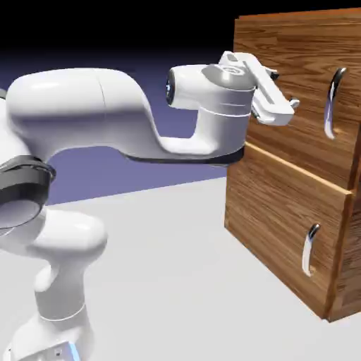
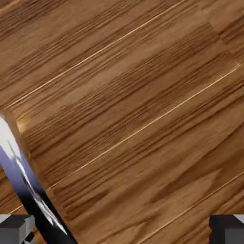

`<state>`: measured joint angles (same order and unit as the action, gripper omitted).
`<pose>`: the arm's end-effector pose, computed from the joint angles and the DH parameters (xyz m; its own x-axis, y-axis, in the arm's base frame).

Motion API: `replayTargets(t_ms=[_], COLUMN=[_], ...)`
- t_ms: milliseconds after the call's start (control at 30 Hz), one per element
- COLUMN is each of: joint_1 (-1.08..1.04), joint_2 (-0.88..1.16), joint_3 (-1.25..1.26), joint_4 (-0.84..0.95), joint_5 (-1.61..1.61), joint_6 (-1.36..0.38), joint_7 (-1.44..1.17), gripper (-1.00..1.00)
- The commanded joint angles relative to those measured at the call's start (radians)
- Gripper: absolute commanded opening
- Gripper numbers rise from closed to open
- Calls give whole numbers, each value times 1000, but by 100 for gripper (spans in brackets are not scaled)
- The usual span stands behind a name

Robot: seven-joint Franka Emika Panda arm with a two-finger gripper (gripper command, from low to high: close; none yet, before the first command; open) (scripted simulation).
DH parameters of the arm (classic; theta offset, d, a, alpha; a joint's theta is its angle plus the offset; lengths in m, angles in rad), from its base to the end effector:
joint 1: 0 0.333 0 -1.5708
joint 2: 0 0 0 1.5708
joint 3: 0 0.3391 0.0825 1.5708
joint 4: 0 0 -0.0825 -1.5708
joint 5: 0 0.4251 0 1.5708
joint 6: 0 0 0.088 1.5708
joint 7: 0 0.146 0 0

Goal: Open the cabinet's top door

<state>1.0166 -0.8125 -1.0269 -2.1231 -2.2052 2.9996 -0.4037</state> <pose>0.5157 -0.0908 0.6403 -0.0702 0.9286 -0.3643 0.0215 0.3665 0.9302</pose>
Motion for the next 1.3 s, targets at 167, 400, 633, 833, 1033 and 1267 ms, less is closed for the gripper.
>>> replayTargets(t_ms=[167,400,633,833,1033,1267], joint_1=[119,341,213,-5,-219,-407], joint_2=[-29,-10,-5,-22,-83,-201], joint_3=[-122,-285,-183,0,209,463], joint_4=[81,244,128,-59,-256,-465], joint_5=[-261,-337,-318,-250,-129,74], joint_6=[-4,-9,-90,-212,-354,-546], joint_7=[-136,-195,-176,-173,-205,-267], gripper=[0,0,-100,-100,-100,-100])
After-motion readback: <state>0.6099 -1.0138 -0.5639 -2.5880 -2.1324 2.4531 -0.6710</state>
